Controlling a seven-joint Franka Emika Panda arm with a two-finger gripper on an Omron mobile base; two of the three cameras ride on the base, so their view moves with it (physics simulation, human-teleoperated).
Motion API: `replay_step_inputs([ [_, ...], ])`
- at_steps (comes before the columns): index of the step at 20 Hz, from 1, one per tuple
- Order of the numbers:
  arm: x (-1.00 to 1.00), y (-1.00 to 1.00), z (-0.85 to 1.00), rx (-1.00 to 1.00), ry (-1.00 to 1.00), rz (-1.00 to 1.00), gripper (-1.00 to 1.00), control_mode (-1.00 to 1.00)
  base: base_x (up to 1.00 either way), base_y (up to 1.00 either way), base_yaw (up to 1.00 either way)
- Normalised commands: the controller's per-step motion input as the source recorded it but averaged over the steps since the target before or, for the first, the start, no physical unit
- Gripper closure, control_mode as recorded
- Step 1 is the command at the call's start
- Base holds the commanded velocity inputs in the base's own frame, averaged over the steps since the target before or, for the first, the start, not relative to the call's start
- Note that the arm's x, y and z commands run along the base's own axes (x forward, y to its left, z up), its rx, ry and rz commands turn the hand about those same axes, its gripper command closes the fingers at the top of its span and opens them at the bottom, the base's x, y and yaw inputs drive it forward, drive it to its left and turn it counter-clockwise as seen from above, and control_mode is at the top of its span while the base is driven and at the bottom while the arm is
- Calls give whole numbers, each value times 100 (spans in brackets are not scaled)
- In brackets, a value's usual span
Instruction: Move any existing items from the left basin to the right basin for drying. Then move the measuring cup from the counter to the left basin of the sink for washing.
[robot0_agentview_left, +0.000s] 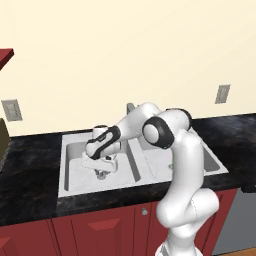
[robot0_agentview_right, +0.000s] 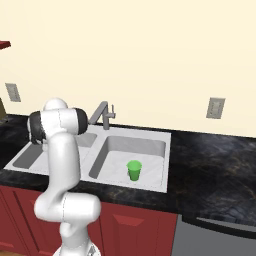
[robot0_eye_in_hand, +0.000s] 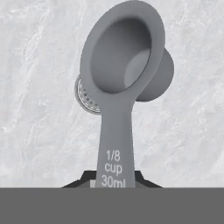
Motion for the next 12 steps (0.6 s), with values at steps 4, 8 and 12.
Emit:
replay_step_inputs([
  [4,5,7,-28,-4,0,0,100,-100,0,0,0],
  [8,6,1,-22,-1,0,0,100,-100,0,0,0],
  [12,7,0,-18,0,0,0,100,-100,0,0,0],
])
